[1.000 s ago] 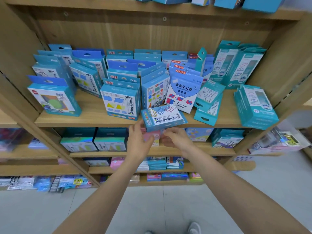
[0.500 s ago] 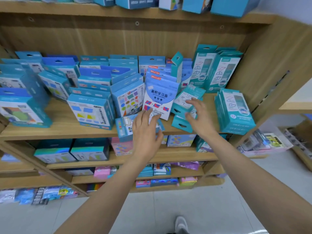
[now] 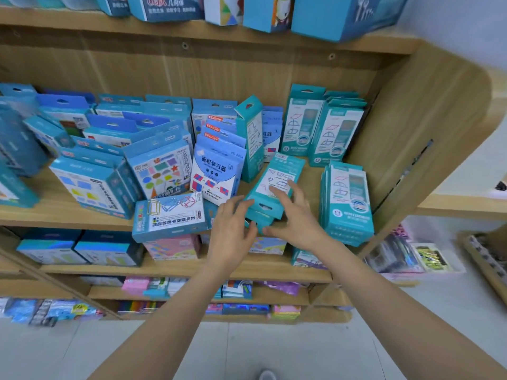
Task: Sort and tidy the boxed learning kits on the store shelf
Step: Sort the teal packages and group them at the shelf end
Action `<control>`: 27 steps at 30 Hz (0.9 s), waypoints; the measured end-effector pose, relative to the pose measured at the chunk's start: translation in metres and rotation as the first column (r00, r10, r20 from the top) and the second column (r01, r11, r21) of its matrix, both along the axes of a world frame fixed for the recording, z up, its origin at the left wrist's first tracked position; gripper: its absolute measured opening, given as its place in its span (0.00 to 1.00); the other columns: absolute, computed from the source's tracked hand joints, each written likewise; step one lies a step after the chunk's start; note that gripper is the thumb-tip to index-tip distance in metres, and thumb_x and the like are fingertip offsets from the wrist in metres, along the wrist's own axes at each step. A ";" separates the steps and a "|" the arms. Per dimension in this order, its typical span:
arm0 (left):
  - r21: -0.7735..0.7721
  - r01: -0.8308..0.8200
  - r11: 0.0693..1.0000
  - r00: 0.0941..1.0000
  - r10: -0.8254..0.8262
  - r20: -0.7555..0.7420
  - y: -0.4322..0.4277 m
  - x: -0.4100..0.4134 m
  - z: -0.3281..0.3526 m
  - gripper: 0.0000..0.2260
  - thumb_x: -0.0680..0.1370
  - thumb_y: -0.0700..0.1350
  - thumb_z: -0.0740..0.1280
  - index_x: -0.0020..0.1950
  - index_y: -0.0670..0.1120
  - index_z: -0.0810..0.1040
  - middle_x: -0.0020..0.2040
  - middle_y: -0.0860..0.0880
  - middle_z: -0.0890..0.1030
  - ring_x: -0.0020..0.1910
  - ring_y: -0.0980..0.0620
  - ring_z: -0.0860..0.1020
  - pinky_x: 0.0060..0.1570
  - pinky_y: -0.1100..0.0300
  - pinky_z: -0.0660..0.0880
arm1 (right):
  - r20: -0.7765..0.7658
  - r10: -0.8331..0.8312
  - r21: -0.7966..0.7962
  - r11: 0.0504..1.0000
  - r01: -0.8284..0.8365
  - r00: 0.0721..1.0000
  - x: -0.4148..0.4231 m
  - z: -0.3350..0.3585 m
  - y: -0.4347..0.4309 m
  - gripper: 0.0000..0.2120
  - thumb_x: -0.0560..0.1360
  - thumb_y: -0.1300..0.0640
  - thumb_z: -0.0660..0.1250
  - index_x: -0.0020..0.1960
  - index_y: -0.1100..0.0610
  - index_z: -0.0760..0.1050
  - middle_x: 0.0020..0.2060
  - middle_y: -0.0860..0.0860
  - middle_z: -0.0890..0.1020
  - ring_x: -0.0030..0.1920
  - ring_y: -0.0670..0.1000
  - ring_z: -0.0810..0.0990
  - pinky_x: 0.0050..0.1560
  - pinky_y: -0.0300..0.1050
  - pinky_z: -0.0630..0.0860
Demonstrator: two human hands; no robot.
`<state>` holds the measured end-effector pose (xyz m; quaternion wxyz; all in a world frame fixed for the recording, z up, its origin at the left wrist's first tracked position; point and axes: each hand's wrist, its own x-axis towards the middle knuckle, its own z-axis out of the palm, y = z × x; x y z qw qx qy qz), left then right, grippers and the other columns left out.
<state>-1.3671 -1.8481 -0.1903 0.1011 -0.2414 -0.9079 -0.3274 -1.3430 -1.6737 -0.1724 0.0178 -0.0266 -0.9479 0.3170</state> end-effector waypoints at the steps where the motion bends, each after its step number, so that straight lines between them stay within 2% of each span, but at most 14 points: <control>1: 0.004 -0.004 1.000 0.998 0.004 0.060 0.003 0.002 0.000 0.22 0.75 0.43 0.66 0.70 0.43 0.70 0.69 0.43 0.69 0.68 0.45 0.66 0.67 0.51 0.65 | 0.032 0.022 -0.010 1.000 -0.021 0.999 0.000 -0.002 -0.001 0.44 0.67 0.51 0.77 0.76 0.47 0.56 0.77 0.53 0.43 0.76 0.56 0.49 0.73 0.50 0.58; 4: 0.033 0.000 0.999 0.973 -0.007 0.230 0.010 0.003 0.002 0.26 0.77 0.44 0.65 0.74 0.43 0.63 0.69 0.42 0.69 0.67 0.44 0.67 0.64 0.52 0.67 | 0.035 0.043 -0.056 0.998 -0.041 0.998 0.004 -0.007 -0.003 0.45 0.68 0.58 0.77 0.76 0.47 0.56 0.77 0.51 0.40 0.75 0.54 0.58 0.68 0.45 0.67; 6: 0.051 -0.007 0.999 0.956 -0.009 0.292 0.011 0.002 0.005 0.25 0.77 0.43 0.64 0.72 0.43 0.64 0.64 0.43 0.72 0.63 0.44 0.69 0.59 0.54 0.68 | 0.002 0.018 -0.065 0.998 -0.018 1.000 0.009 -0.008 -0.005 0.43 0.68 0.63 0.76 0.75 0.48 0.58 0.77 0.50 0.42 0.73 0.53 0.63 0.65 0.43 0.69; 8: 0.100 -0.034 0.994 0.941 -0.003 0.339 0.008 -0.001 0.007 0.22 0.76 0.41 0.64 0.70 0.43 0.67 0.60 0.43 0.73 0.60 0.45 0.71 0.54 0.56 0.69 | -0.019 0.005 -0.041 0.999 -0.005 1.000 0.017 -0.011 -0.007 0.42 0.68 0.64 0.75 0.75 0.48 0.58 0.77 0.49 0.43 0.73 0.53 0.64 0.64 0.44 0.71; 10: 0.125 -0.036 0.992 0.923 -0.015 0.384 0.005 0.000 0.006 0.21 0.75 0.41 0.64 0.68 0.43 0.69 0.58 0.43 0.73 0.59 0.45 0.72 0.56 0.53 0.71 | -0.029 0.011 0.031 0.999 -0.010 1.000 0.027 -0.016 -0.011 0.44 0.67 0.60 0.76 0.75 0.48 0.57 0.77 0.49 0.43 0.73 0.55 0.63 0.64 0.49 0.72; 13: 0.163 -0.007 0.987 0.903 -0.064 0.425 0.002 0.004 0.007 0.20 0.74 0.42 0.63 0.67 0.44 0.71 0.59 0.43 0.74 0.60 0.45 0.73 0.60 0.49 0.72 | -0.128 -0.036 0.225 0.972 0.065 0.991 0.040 -0.023 -0.019 0.42 0.64 0.55 0.77 0.73 0.51 0.60 0.76 0.51 0.53 0.66 0.59 0.70 0.56 0.53 0.74; 15: 0.164 0.031 0.986 0.889 -0.102 0.447 -0.002 0.007 0.005 0.20 0.75 0.42 0.63 0.67 0.44 0.71 0.61 0.44 0.73 0.60 0.47 0.73 0.62 0.52 0.70 | -0.221 -0.077 0.278 0.951 0.138 0.972 0.048 -0.024 -0.025 0.37 0.64 0.54 0.76 0.69 0.54 0.64 0.74 0.51 0.61 0.61 0.59 0.74 0.53 0.52 0.74; 18: 0.228 0.066 0.971 0.866 -0.170 0.470 -0.012 0.007 0.003 0.20 0.76 0.44 0.63 0.68 0.46 0.70 0.61 0.48 0.74 0.56 0.53 0.75 0.61 0.55 0.71 | -0.296 -0.137 0.210 0.956 0.205 0.945 0.062 -0.025 -0.031 0.30 0.66 0.56 0.74 0.65 0.55 0.68 0.71 0.50 0.65 0.60 0.56 0.75 0.47 0.50 0.76; 23: 0.326 0.127 0.937 0.866 -0.265 0.425 -0.025 0.016 0.001 0.19 0.78 0.41 0.65 0.69 0.49 0.69 0.64 0.48 0.74 0.55 0.56 0.76 0.58 0.54 0.74 | -0.322 -0.170 0.004 0.984 0.181 0.931 0.079 -0.026 -0.039 0.25 0.69 0.59 0.74 0.65 0.55 0.72 0.68 0.52 0.67 0.62 0.53 0.75 0.52 0.54 0.78; 25: 0.421 0.128 0.898 0.834 -0.327 0.445 -0.028 0.021 0.001 0.18 0.78 0.38 0.66 0.67 0.49 0.70 0.62 0.46 0.76 0.49 0.62 0.77 0.52 0.56 0.79 | -0.328 -0.195 -0.036 0.980 0.194 0.924 0.085 -0.029 -0.042 0.25 0.69 0.60 0.74 0.64 0.55 0.72 0.68 0.51 0.66 0.62 0.51 0.73 0.54 0.52 0.78; 27: 0.467 0.126 0.875 0.814 -0.361 0.456 -0.031 0.027 0.000 0.19 0.77 0.37 0.67 0.66 0.50 0.70 0.60 0.47 0.77 0.42 0.65 0.79 0.45 0.62 0.79 | -0.320 -0.219 -0.064 0.976 0.209 0.922 0.089 -0.033 -0.044 0.27 0.69 0.61 0.74 0.65 0.54 0.70 0.70 0.51 0.63 0.63 0.49 0.72 0.58 0.49 0.77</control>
